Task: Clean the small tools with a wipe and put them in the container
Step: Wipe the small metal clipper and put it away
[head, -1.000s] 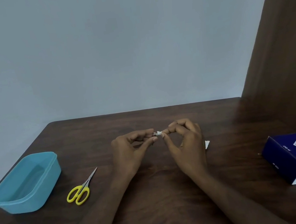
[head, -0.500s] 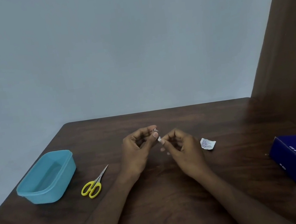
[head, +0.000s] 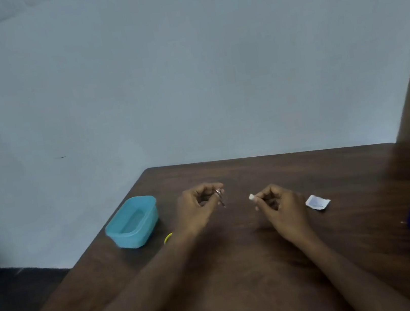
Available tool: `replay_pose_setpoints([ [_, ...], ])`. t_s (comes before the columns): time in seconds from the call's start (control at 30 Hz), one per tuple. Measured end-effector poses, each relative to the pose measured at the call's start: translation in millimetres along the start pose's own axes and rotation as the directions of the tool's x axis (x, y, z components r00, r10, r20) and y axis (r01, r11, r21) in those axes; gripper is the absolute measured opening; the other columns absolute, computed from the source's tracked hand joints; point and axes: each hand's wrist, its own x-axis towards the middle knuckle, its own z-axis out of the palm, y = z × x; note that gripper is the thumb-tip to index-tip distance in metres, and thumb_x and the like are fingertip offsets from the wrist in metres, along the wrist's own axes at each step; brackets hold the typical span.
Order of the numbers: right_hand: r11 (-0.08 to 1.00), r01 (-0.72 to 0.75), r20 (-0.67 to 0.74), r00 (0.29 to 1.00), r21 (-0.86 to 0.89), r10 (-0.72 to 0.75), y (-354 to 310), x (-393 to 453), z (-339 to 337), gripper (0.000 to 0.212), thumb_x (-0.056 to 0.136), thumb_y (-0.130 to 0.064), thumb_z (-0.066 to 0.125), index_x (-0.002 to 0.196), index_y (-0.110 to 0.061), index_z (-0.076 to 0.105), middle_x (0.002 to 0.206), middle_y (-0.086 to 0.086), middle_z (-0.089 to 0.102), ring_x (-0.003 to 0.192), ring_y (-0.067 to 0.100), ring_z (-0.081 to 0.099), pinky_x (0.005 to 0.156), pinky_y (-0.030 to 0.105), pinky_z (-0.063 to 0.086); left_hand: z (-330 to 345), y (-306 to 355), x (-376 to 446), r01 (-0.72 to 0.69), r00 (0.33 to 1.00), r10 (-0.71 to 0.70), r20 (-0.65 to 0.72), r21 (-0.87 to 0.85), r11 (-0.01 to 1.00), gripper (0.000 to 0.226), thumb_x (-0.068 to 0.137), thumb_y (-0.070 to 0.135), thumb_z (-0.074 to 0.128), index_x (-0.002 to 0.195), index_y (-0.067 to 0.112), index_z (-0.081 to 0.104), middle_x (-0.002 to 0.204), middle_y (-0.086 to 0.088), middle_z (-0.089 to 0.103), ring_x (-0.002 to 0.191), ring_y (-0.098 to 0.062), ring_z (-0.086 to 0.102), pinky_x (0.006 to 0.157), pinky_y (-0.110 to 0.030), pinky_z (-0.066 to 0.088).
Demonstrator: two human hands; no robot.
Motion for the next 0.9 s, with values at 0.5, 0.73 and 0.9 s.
replay_pose_setpoints([
  [0.5, 0.98, 0.198, 0.214, 0.957, 0.02, -0.198, -26, -28, 17, 0.02, 0.086, -0.02, 0.088, 0.076, -0.028, 0.073, 0.074, -0.023, 0.074, 0.068, 0.005, 0.072, 0.061, 0.011, 0.05, -196, -6, 9, 0.176, 0.977, -0.196, -0.078, 0.815, 0.551, 0.021, 0.093, 0.011, 0.078, 0.113, 0.005, 0.081, 0.106, -0.008, 0.082, 0.085, -0.012, 0.074, 0.08, -0.012, 0.053],
  [0.73, 0.987, 0.16, 0.186, 0.97, 0.006, -0.158, -18, -23, 14, 0.021, 0.087, -0.018, 0.087, 0.074, -0.025, 0.073, 0.077, -0.029, 0.074, 0.068, 0.003, 0.073, 0.066, 0.017, 0.055, -170, -3, 16, 0.1, 0.96, -0.277, 0.024, 0.899, 0.427, 0.022, 0.095, 0.009, 0.072, 0.115, 0.007, 0.083, 0.116, -0.008, 0.082, 0.108, -0.023, 0.076, 0.089, -0.024, 0.057],
  [0.9, 0.988, 0.152, 0.191, 0.97, 0.017, -0.153, -14, -22, 14, 0.021, 0.087, -0.021, 0.088, 0.074, -0.025, 0.072, 0.075, -0.027, 0.074, 0.066, 0.004, 0.073, 0.066, 0.02, 0.056, -170, -3, 22, 0.072, 0.951, -0.306, 0.046, 0.928, 0.364, 0.021, 0.093, 0.01, 0.076, 0.113, 0.008, 0.083, 0.118, -0.007, 0.081, 0.107, -0.023, 0.076, 0.083, -0.024, 0.056],
])
